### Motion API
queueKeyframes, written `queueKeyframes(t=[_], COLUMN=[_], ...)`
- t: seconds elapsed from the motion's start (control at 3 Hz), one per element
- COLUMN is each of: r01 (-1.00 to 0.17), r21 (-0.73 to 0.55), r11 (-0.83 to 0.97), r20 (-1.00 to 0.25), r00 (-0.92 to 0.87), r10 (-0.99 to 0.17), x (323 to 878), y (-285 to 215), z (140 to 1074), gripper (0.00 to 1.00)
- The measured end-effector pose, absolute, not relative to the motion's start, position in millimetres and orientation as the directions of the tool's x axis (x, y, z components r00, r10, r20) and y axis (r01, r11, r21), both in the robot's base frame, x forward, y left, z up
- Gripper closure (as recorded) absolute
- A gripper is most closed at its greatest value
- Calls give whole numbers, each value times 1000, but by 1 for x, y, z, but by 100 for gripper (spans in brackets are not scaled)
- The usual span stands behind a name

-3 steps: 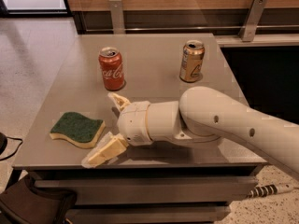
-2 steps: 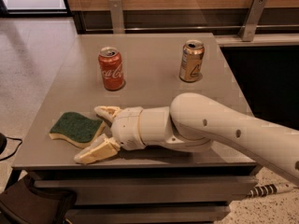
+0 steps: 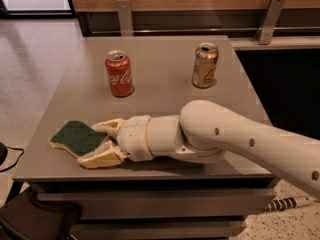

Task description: Pick sponge

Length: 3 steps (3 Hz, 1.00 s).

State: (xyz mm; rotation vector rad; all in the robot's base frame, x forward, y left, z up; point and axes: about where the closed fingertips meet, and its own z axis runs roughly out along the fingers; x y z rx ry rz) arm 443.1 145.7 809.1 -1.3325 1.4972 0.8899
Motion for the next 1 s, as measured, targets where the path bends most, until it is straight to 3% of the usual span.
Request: queueKeyframes(t=[0.33,1.0], r01=[-987,-995], r21=[-56,-53], r11=[154,90], r20=[-945,-960], r00=[3,27], r10=[-327,-278], x=[443,444], y=[146,144], z=[810,820], gripper=[100,100])
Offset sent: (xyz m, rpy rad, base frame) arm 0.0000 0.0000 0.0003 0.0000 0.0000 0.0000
